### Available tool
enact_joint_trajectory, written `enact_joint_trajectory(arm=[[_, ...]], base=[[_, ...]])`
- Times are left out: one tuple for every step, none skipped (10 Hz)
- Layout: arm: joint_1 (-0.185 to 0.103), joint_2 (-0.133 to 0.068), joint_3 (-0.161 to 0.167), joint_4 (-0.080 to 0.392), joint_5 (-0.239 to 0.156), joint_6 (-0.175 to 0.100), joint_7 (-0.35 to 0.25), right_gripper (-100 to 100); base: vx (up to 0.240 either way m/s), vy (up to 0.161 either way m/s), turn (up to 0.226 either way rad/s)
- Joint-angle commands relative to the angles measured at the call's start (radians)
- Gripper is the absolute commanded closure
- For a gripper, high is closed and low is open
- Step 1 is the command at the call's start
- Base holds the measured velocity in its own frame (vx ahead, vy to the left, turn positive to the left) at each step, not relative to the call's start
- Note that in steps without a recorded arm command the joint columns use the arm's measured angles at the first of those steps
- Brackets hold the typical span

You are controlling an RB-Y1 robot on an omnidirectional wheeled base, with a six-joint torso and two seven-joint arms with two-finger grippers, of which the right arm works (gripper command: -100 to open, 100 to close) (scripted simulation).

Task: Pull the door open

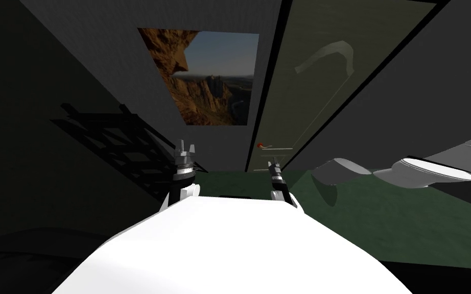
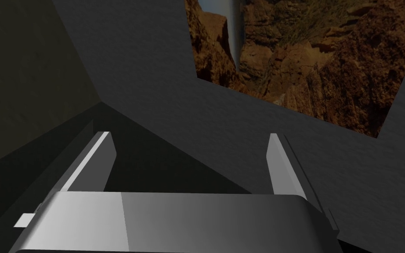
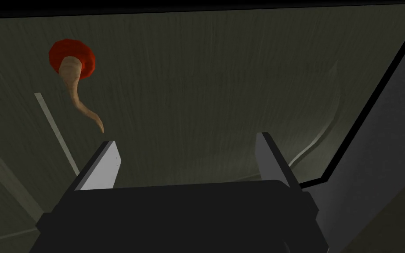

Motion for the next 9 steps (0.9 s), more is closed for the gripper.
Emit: enact_joint_trajectory(arm=[[-0.018, -0.015, -0.003, 0.050, -0.003, -0.015, -0.012, -100], [-0.018, -0.015, -0.003, 0.061, -0.003, -0.015, -0.012, -100], [-0.029, -0.026, -0.004, 0.098, -0.005, -0.024, -0.019, -100], [-0.041, -0.037, -0.005, 0.131, -0.007, -0.032, -0.026, -100], [-0.053, -0.048, -0.007, 0.166, -0.009, -0.040, -0.034, -100], [-0.053, -0.048, -0.007, 0.180, -0.009, -0.040, -0.034, -100], [-0.064, -0.058, -0.008, 0.218, -0.011, -0.048, -0.041, -100], [-0.075, -0.069, -0.009, 0.254, -0.013, -0.056, -0.047, -100], [-0.087, -0.079, -0.011, 0.282, -0.015, -0.064, -0.054, -100]], base=[[0.052, -0.028, 0.093], [0.036, -0.026, 0.038], [0.039, -0.030, 0.086], [0.070, -0.051, 0.120], [0.088, -0.042, 0.134], [0.068, -0.027, 0.036], [0.053, -0.026, 0.064], [0.071, -0.040, 0.119], [0.089, -0.051, 0.124]])
